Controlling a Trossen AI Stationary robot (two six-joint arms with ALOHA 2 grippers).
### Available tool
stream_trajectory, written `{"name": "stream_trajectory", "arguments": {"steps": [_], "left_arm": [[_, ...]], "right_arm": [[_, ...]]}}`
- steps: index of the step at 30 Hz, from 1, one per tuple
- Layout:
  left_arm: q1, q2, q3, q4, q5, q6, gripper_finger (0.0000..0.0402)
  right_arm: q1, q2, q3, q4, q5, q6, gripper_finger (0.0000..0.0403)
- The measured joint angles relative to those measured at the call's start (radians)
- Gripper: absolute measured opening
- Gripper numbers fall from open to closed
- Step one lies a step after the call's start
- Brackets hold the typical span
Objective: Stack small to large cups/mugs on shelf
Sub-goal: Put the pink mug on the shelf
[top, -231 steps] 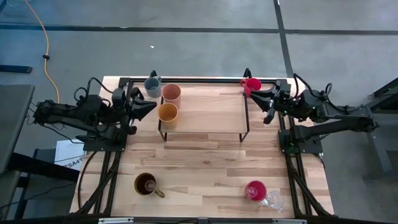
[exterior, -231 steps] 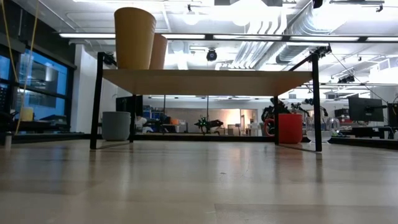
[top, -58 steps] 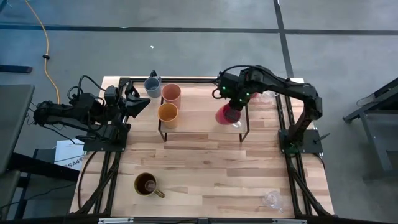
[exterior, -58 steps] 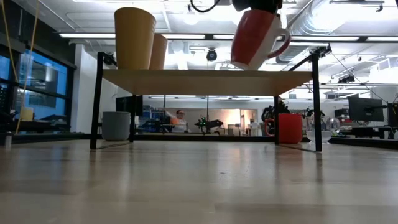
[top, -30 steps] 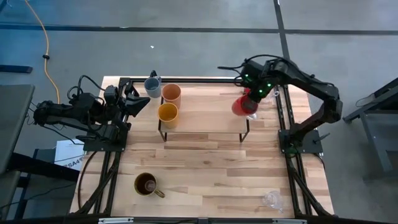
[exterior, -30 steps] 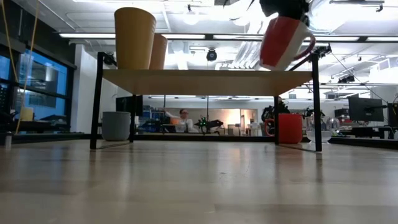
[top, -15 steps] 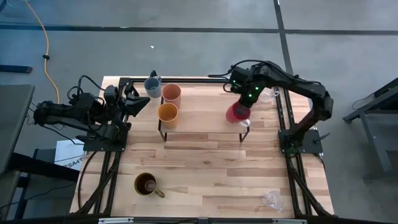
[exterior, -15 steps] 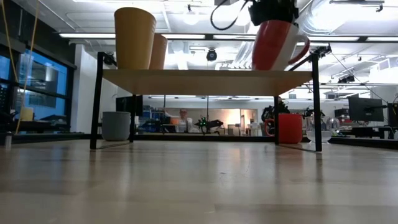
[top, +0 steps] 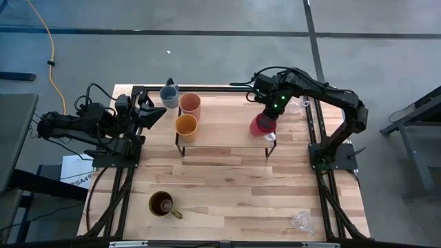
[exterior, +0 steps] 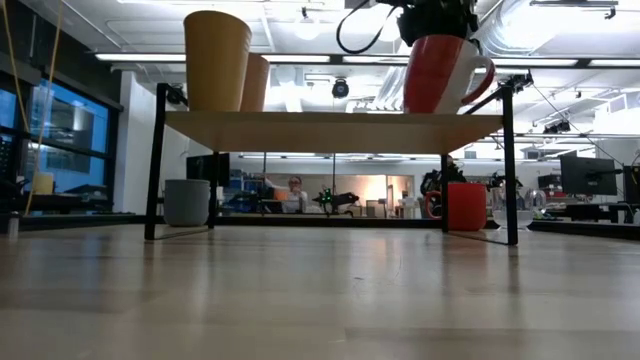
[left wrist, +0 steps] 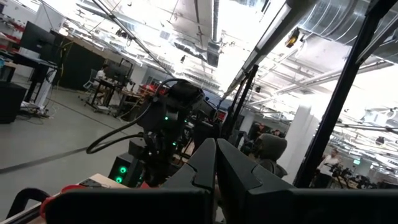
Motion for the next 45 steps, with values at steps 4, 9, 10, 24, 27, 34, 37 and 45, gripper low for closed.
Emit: {"name": "stream_trajectory", "arguments": {"steps": [4,9,10,24,27,34,37,45], "left_arm": [[0.000,0.000,0.000,0.000,0.000,0.000,0.0003],[0.000,0.000,0.000,0.000,0.000,0.000,0.0003],[0.000,0.000,0.000,0.000,0.000,0.000,0.0003],[0.000,0.000,0.000,0.000,0.001,0.000,0.0003],[0.000,0.000,0.000,0.000,0.001,0.000,0.0003],[0.000,0.000,0.000,0.000,0.001,0.000,0.0003],[0.000,0.000,0.000,0.000,0.001,0.000,0.0003],[0.000,0.000,0.000,0.000,0.001,0.000,0.0003]], "right_arm": [[0.000,0.000,0.000,0.000,0.000,-0.001,0.0062],[0.000,0.000,0.000,0.000,0.004,-0.016,0.0087],[0.000,0.000,0.000,0.000,0.005,-0.016,0.0092],[-0.002,0.000,0.000,0.035,0.042,-0.019,0.0130],[-0.002,-0.009,0.000,0.059,0.057,-0.018,0.0131],[-0.011,-0.060,0.000,0.115,0.070,-0.011,0.0131],[-0.011,-0.096,0.000,0.150,0.084,0.003,0.0131],[0.098,-0.236,0.000,0.350,0.071,0.051,0.0084]]}}
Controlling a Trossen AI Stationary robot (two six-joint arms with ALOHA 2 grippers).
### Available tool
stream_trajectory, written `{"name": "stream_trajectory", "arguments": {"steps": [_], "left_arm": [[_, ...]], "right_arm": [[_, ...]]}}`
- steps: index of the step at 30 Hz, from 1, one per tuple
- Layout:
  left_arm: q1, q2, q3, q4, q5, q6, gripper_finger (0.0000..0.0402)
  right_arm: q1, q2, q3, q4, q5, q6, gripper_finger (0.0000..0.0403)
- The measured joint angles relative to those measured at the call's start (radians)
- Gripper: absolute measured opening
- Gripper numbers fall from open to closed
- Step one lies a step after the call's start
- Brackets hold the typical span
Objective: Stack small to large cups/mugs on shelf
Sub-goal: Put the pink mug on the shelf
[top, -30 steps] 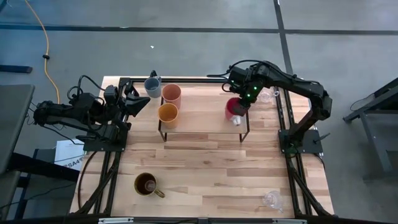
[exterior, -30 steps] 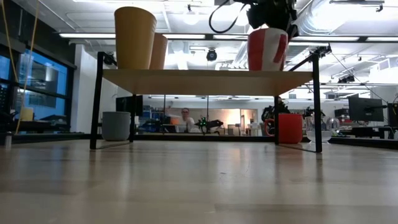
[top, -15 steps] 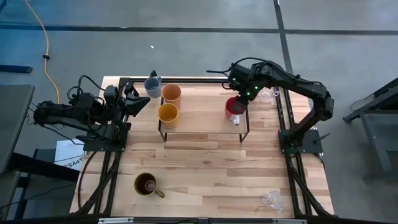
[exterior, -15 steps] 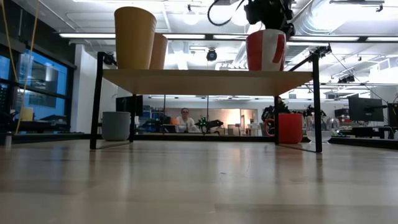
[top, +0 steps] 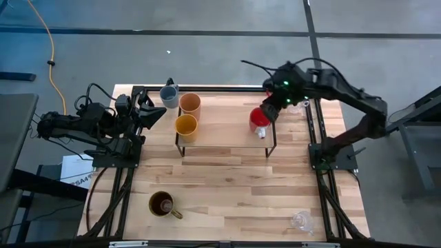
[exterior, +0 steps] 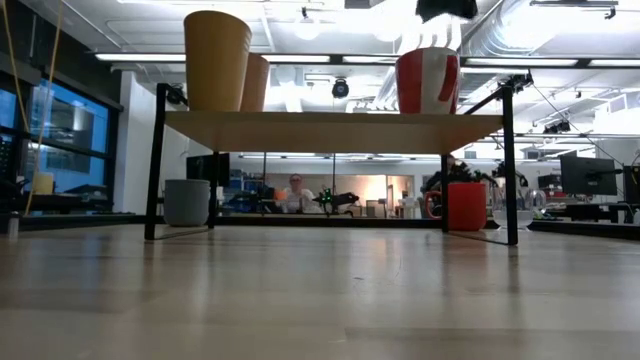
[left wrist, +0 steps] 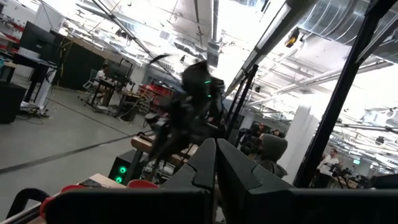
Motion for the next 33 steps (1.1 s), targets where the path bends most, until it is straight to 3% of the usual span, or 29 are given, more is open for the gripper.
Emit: {"name": "stream_trajectory", "arguments": {"steps": [3,6,10,15,18,21,33], "left_arm": [[0.000,0.000,0.000,0.000,0.000,0.000,0.0003],[0.000,0.000,0.000,0.000,0.000,0.000,0.0003],[0.000,0.000,0.000,0.000,0.000,0.000,0.0003],[0.000,0.000,0.000,0.000,0.000,0.000,0.0003],[0.000,0.000,0.000,0.000,0.000,0.000,0.0003],[0.000,0.000,0.000,0.000,0.000,0.000,0.0003],[0.000,-0.003,0.000,0.000,0.000,0.000,0.0003]], "right_arm": [[0.099,-0.015,0.000,0.090,-0.031,-0.007,0.0023],[0.209,0.013,0.000,0.073,-0.001,0.053,0.0012],[0.357,0.096,-0.002,-0.048,0.170,0.230,0.0002],[0.488,0.180,0.000,-0.079,0.418,0.585,0.0001],[0.504,0.243,-0.001,-0.201,0.460,0.813,0.0000],[0.504,0.290,-0.002,-0.255,0.461,0.939,0.0000],[0.454,0.338,-0.002,-0.308,0.464,0.987,0.0000]]}}
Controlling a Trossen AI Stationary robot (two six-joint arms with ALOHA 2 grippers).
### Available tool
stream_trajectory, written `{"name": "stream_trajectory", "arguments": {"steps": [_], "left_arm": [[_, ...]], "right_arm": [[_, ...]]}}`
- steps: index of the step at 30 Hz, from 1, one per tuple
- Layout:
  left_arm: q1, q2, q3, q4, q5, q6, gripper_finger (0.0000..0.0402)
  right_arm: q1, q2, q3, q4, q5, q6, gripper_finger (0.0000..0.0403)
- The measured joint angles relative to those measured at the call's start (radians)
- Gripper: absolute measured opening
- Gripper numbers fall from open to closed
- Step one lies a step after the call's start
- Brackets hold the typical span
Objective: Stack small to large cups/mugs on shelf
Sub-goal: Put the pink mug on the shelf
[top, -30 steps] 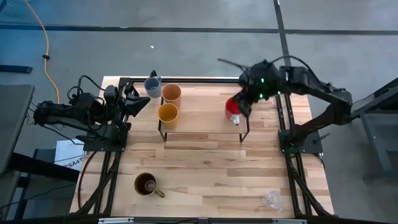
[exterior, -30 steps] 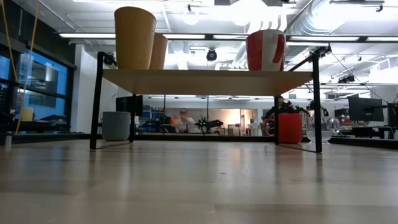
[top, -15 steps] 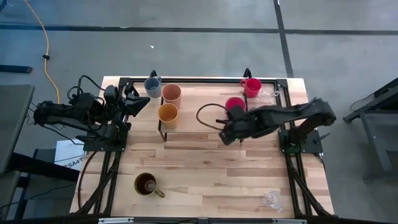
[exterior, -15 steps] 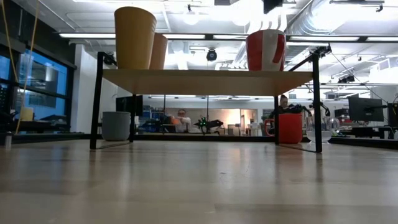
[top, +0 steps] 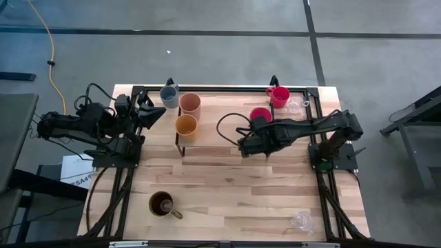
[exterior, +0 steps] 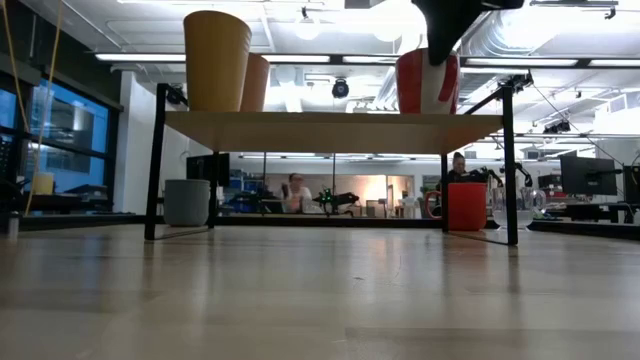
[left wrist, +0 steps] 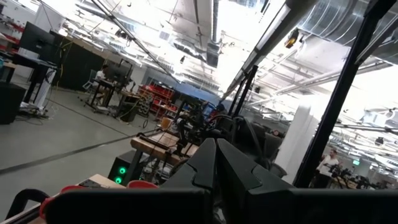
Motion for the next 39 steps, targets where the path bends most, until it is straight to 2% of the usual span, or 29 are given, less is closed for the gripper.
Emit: {"name": "stream_trajectory", "arguments": {"steps": [11,17,33,39], "left_arm": [[0.000,0.000,0.000,0.000,0.000,0.000,0.0003],[0.000,0.001,0.000,0.000,0.000,0.000,0.0003],[0.000,0.001,0.000,0.000,0.000,0.000,0.0003],[0.000,0.001,0.000,0.000,0.000,0.000,0.0003]], "right_arm": [[-0.030,-0.009,0.000,-0.043,-0.044,-0.148,0.0000],[-0.075,-0.013,0.000,-0.043,-0.080,-0.209,0.0000],[-0.213,-0.013,0.000,-0.044,-0.082,-0.314,0.0000],[-0.181,-0.031,0.007,-0.043,-0.209,-0.415,0.0000]]}}
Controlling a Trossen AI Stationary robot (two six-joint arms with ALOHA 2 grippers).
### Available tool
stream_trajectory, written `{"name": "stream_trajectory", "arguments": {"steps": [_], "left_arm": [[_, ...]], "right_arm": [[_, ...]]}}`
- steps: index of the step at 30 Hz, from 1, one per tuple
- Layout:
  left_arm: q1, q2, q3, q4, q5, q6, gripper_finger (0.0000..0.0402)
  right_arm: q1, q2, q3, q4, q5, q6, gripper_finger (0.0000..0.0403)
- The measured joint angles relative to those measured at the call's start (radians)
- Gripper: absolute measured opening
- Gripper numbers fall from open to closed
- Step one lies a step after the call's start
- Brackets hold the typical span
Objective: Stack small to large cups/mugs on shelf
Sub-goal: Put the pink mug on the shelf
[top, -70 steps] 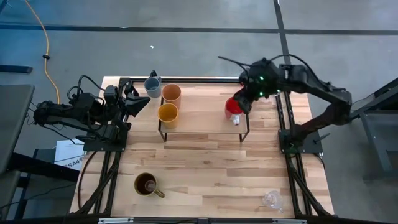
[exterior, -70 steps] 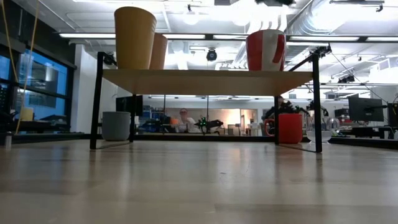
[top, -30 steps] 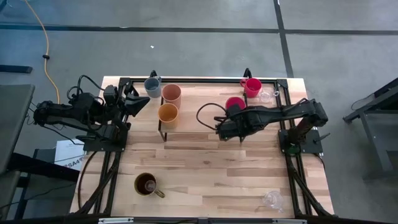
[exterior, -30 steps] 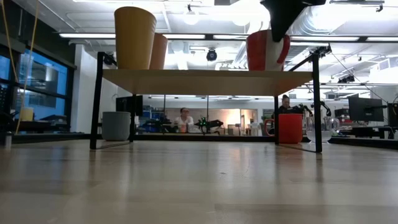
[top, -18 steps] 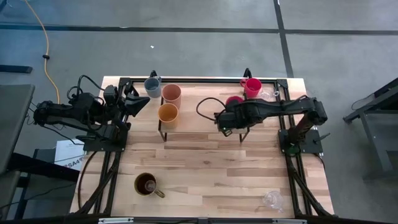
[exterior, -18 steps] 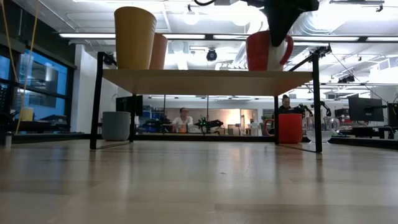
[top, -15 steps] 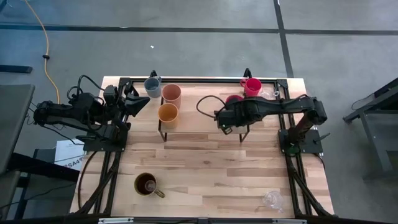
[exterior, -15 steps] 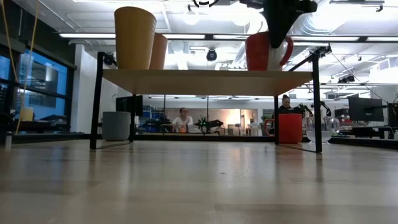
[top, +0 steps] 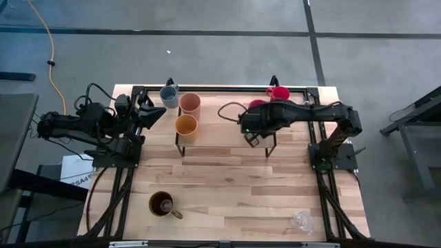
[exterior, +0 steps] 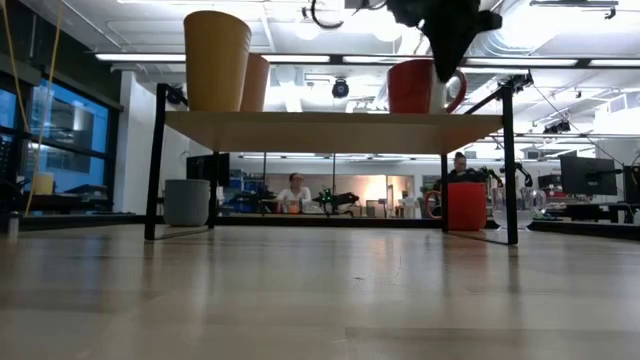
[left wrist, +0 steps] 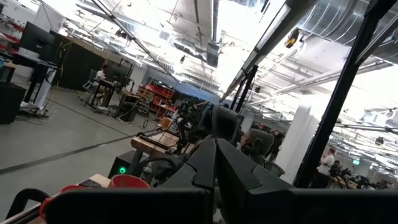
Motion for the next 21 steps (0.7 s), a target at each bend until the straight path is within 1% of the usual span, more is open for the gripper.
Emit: {"name": "stream_trajectory", "arguments": {"steps": [4,6,8,11,13,14,17,19,21], "left_arm": [[0.000,0.000,0.000,0.000,0.000,0.000,0.0003],[0.000,0.000,0.000,0.000,0.000,0.000,0.0003],[0.000,0.000,0.000,0.000,0.000,0.000,0.0003],[0.000,0.000,0.000,0.000,0.000,0.000,0.0003],[0.000,0.000,0.000,0.000,0.000,0.000,0.0003],[0.000,0.000,0.000,0.000,0.000,0.000,0.0003],[0.000,0.000,0.000,0.000,0.000,0.000,0.0003],[0.000,0.000,0.000,0.000,0.000,0.000,0.0003],[0.000,0.000,0.000,0.000,0.000,0.000,0.0003]], "right_arm": [[0.062,-0.096,0.012,0.000,-0.060,-0.019,0.0004],[0.080,-0.159,0.001,0.000,-0.064,0.020,0.0015],[0.079,-0.234,-0.031,0.000,-0.068,0.063,0.0035],[0.062,-0.351,-0.114,0.018,-0.043,0.112,0.0082],[0.040,-0.429,-0.196,0.099,-0.025,0.114,0.0119],[0.028,-0.469,-0.242,0.171,-0.024,0.094,0.0137],[-0.011,-0.561,-0.369,0.410,-0.019,-0.039,0.0186],[-0.038,-0.590,-0.429,0.484,0.006,-0.123,0.0207],[-0.070,-0.595,-0.468,0.492,0.014,-0.167,0.0218]]}}
